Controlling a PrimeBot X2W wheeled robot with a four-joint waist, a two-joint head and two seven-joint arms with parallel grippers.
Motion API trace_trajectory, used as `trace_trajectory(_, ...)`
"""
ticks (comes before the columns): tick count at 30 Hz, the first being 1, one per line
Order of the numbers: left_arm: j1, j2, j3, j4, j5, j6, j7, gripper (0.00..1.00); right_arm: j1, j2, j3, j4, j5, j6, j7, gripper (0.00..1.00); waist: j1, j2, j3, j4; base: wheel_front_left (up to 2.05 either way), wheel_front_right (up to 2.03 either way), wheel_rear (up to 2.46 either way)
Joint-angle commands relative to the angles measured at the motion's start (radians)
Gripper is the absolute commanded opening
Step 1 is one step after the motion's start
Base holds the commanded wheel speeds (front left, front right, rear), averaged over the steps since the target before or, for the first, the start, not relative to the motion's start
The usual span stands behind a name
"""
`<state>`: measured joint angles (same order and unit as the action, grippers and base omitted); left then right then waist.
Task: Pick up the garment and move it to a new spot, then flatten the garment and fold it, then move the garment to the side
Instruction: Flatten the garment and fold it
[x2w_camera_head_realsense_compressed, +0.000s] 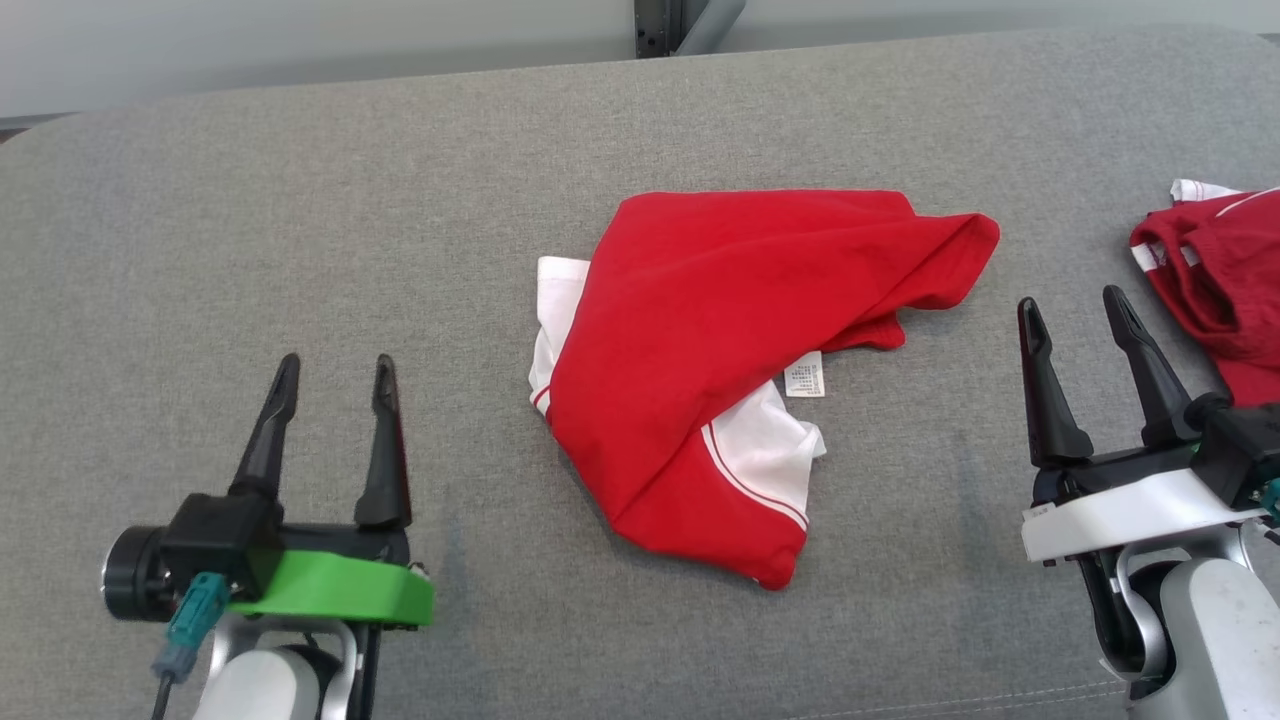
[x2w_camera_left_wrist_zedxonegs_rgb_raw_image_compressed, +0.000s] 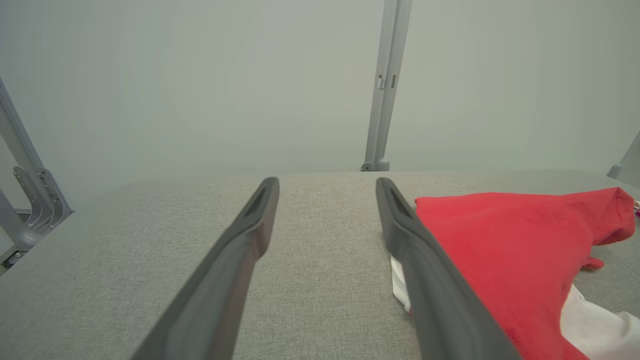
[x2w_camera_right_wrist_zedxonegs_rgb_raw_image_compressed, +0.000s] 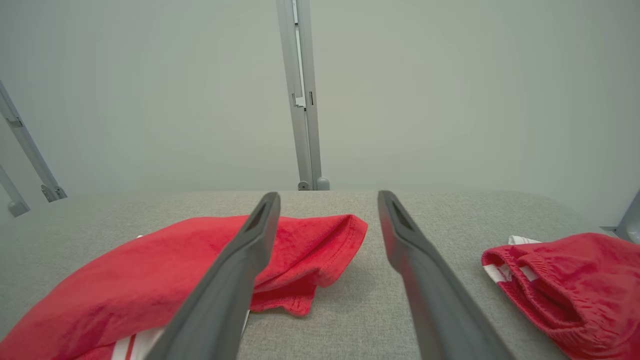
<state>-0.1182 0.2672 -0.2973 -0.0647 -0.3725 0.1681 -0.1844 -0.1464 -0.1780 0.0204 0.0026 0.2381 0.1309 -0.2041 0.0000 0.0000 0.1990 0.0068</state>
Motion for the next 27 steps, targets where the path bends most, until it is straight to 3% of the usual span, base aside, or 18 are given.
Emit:
trace_trajectory(1, -0.032, 0.002, -0.019, -0.012, 0.013, -0.012, 0.008, 1.0, 0.008, 0.001, -0.005, -0.009, -0.006, 0.0, 0.001, 1.0, 0.0, 0.0, 0.009, 0.001, 0.0, 0.0, 0.0)
trace_trajectory(8, -0.125, -0.057, -0.217, -0.001, 0.053, -0.126, 0.086, 1.0, -0.009, 0.012, 0.011, -0.011, -0.009, 0.0, 0.003, 1.0, 0.0, 0.0, 0.044, -0.022, 0.0, 0.0, 0.0)
trace_trajectory(14, -0.174, -0.128, -0.381, 0.098, 0.065, -0.221, 0.147, 1.0, -0.028, 0.022, 0.03, 0.001, -0.002, 0.0, -0.008, 1.0, 0.0, 0.0, 0.075, -0.067, 0.0, 0.0, 0.0)
trace_trajectory(22, -0.223, -0.148, -0.473, 0.311, 0.032, -0.271, 0.246, 1.0, -0.047, 0.033, 0.048, 0.02, 0.011, 0.0, -0.023, 1.0, 0.0, 0.0, 0.109, -0.12, 0.0, 0.0, 0.0)
trace_trajectory(27, -0.244, -0.132, -0.498, 0.402, 0.04, -0.268, 0.306, 1.0, -0.048, 0.039, 0.046, 0.029, 0.016, 0.0, -0.032, 1.0, 0.0, 0.0, 0.119, -0.129, 0.0, 0.0, 0.0)
